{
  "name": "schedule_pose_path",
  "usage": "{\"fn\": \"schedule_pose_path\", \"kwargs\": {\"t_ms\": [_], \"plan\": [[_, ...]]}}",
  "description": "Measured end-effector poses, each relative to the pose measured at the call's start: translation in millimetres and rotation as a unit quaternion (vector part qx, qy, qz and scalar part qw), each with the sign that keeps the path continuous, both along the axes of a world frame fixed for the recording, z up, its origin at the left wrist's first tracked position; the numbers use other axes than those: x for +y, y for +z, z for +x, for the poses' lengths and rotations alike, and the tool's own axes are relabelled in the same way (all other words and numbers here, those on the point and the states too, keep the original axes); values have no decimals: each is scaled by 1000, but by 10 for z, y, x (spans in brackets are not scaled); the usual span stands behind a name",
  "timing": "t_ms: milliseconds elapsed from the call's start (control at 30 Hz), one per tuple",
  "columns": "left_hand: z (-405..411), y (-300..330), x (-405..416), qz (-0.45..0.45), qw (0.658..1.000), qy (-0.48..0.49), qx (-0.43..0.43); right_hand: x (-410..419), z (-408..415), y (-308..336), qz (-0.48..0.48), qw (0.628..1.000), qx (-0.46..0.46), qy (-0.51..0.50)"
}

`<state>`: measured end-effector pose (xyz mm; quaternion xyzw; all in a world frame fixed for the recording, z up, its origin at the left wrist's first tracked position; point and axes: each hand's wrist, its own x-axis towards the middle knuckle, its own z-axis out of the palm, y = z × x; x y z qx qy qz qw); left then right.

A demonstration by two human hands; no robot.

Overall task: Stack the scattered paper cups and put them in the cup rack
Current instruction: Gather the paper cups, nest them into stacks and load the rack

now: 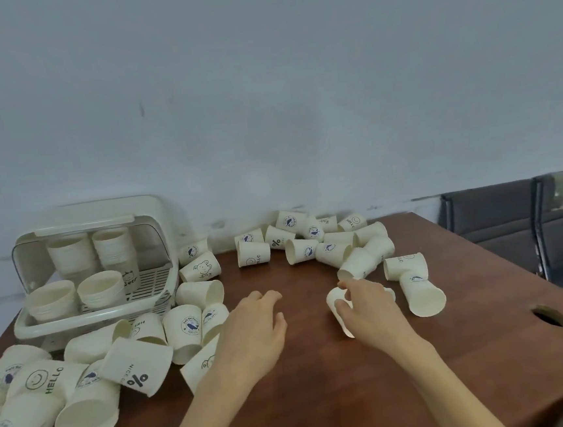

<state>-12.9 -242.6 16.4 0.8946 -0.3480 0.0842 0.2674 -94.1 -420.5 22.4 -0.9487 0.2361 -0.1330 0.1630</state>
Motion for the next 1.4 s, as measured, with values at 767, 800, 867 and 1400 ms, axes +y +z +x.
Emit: {"fn": "schedule_pose_path", "kwargs": {"t_ms": [767,800,867,1400], "plan": [[7,-320,-694,32,997,-59,36,-1580,1030,-384,17,990,62,-126],[32,-326,-701,33,997,-58,37,-1623,1107,-404,15,990,68,-123],[82,-344,-710,33,997,-58,35,-1684,1228,-422,9,989,81,-121],[212,-389,-697,37,997,-50,47,-1810,1447,-329,31,990,92,-101]]}}
